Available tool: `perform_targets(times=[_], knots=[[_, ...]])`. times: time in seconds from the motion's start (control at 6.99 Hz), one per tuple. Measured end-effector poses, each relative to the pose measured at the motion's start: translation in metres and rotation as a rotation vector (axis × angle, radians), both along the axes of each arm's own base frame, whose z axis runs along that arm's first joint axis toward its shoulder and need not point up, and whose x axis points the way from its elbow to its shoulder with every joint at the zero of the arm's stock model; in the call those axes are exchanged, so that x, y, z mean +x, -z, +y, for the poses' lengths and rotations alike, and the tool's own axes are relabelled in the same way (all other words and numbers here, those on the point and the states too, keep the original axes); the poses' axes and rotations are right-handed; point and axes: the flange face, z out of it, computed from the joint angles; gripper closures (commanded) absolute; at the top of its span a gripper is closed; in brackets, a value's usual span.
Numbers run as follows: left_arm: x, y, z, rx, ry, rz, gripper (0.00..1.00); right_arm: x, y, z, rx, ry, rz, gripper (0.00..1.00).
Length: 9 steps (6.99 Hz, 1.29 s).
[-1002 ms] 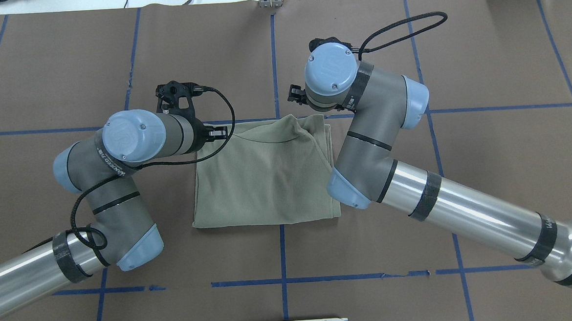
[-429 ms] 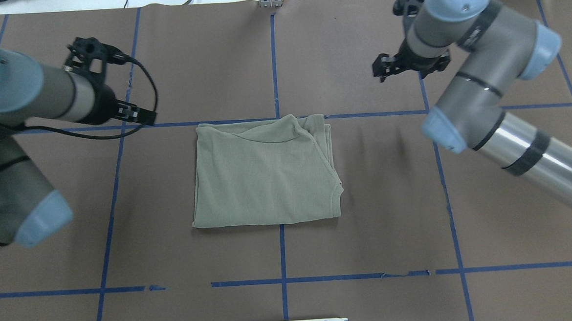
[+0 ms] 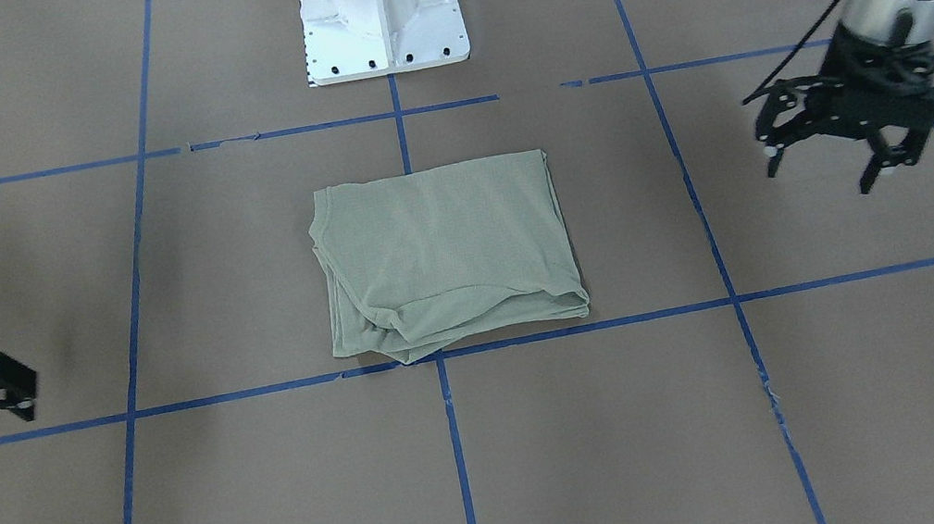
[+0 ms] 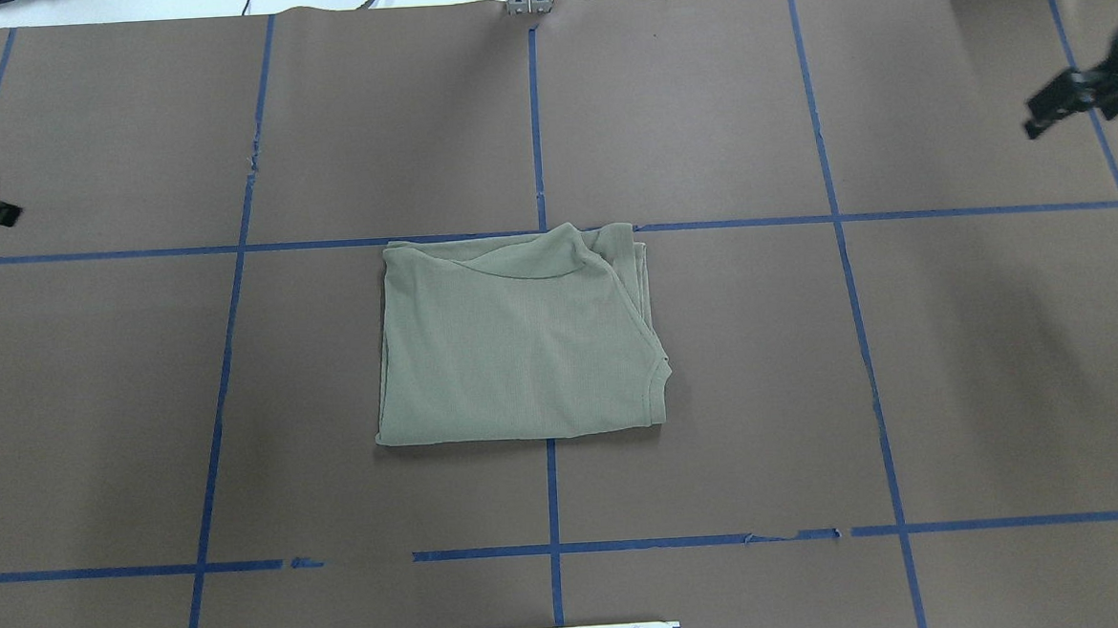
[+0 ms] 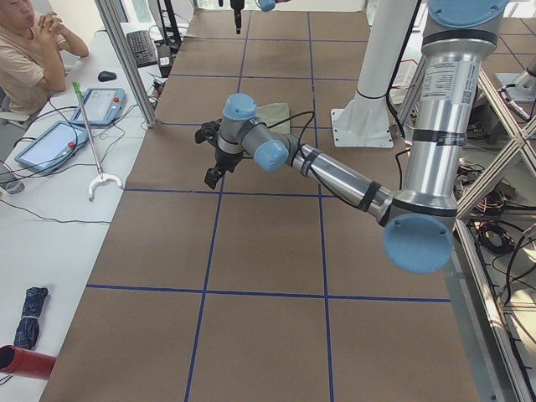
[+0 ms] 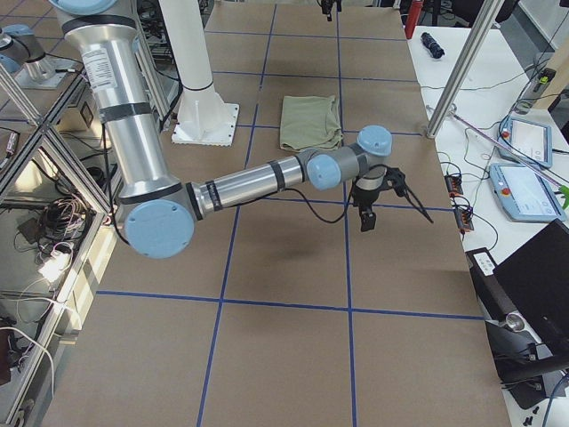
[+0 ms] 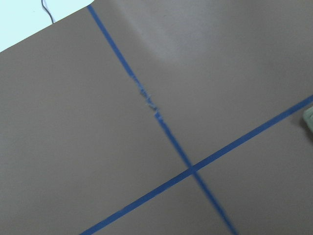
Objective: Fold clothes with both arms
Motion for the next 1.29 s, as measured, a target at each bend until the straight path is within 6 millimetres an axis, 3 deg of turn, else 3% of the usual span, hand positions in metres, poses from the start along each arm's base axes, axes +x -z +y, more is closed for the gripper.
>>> perform_targets(times=[0.14,0.29,0.43,0.57,0.86,1.0,1.29], knots=[[-0.039,-0.04,0.021,-0.073,-0.004,0.03,0.0,0.05,-0.057,0.043,-0.023,0.025,-0.016,0.0],[-0.066,-0.079,0.042,-0.157,0.005,0.062,0.0,0.087,-0.106,0.088,-0.054,0.035,-0.014,0.0],[-0.091,-0.111,0.054,-0.214,0.039,0.073,0.0,0.116,-0.135,0.121,-0.078,0.011,-0.012,0.0],[-0.108,-0.131,0.061,-0.257,0.068,0.075,0.0,0.139,-0.142,0.138,-0.085,-0.032,-0.014,0.0],[-0.125,-0.151,0.067,-0.328,0.07,0.055,0.0,0.17,-0.11,0.155,-0.122,-0.11,0.006,0.0],[-0.136,-0.156,0.07,-0.338,0.064,0.045,0.0,0.176,-0.092,0.164,-0.146,-0.124,0.039,0.0],[-0.149,-0.164,0.074,-0.389,0.071,0.034,0.0,0.178,-0.094,0.18,-0.186,-0.129,0.064,0.0]])
